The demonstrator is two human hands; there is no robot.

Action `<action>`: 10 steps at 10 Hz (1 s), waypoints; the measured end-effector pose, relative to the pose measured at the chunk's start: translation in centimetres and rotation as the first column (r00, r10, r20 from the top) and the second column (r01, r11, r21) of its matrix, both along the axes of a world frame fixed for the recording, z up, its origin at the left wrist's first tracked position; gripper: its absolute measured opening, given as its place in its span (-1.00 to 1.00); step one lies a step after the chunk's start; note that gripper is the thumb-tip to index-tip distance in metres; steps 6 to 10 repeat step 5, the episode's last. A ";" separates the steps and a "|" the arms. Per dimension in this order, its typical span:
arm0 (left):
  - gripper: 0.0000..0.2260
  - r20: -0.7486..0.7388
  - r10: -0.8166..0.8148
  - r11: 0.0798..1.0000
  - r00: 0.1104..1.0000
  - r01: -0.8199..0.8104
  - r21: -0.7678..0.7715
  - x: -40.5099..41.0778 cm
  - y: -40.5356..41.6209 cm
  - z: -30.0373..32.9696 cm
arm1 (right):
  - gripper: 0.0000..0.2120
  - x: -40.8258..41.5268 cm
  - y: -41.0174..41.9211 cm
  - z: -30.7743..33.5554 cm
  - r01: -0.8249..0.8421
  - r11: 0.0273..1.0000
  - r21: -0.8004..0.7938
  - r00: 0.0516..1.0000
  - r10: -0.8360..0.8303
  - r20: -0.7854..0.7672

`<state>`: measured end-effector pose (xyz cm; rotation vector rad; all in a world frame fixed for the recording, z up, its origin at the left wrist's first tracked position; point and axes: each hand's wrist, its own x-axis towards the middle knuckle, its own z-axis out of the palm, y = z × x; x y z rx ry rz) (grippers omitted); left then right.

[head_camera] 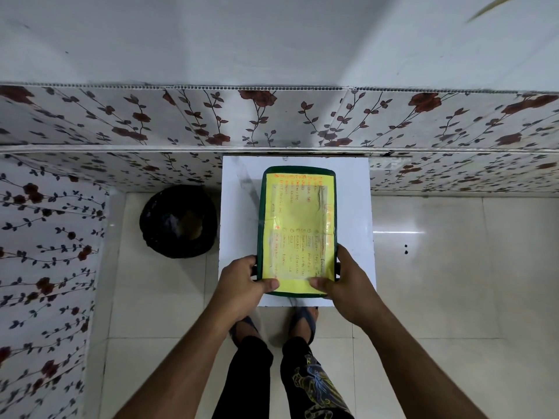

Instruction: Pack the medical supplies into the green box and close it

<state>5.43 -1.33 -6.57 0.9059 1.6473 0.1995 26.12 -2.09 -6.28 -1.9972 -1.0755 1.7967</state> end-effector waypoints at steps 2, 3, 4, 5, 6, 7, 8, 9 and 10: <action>-0.68 -0.024 -0.003 1.000 1.000 0.004 0.022 0.2 -0.3 -0.1 | -0.39 -0.2 0.2 0.4 0.002 1.000 0.001 1.000 -0.002 0.021; -0.67 0.036 0.022 1.000 0.999 -0.023 0.019 0.3 -0.4 0.1 | -0.38 -0.1 0.9 0.9 -0.020 1.000 -0.016 1.000 0.019 -0.022; -0.60 0.069 0.027 0.999 0.997 -0.028 0.018 0.3 -0.5 1.3 | -0.32 0.2 1.1 2.0 -0.063 0.998 -0.002 0.998 0.063 0.005; -0.38 0.014 0.163 0.982 0.986 -0.164 0.093 -0.6 -0.2 4.4 | -0.23 1.1 1.5 5.3 -0.118 0.989 0.086 0.979 0.102 0.176; -0.38 0.014 0.163 0.982 0.986 -0.164 0.093 -0.6 -0.2 4.4 | -0.23 1.1 1.5 5.3 -0.118 0.989 0.086 0.979 0.102 0.176; -0.38 0.014 0.163 0.982 0.986 -0.164 0.093 -0.6 -0.2 4.4 | -0.23 1.1 1.5 5.3 -0.118 0.989 0.086 0.979 0.102 0.176; -0.38 0.014 0.163 0.982 0.986 -0.164 0.093 -0.6 -0.2 4.4 | -0.23 1.1 1.5 5.3 -0.118 0.989 0.086 0.979 0.102 0.176; -0.38 0.014 0.163 0.982 0.986 -0.164 0.093 -0.6 -0.2 4.4 | -0.23 1.1 1.5 5.3 -0.118 0.989 0.086 0.979 0.102 0.176; -0.38 0.014 0.163 0.982 0.986 -0.164 0.093 -0.6 -0.2 4.4 | -0.23 1.1 1.5 5.3 -0.118 0.989 0.086 0.979 0.102 0.176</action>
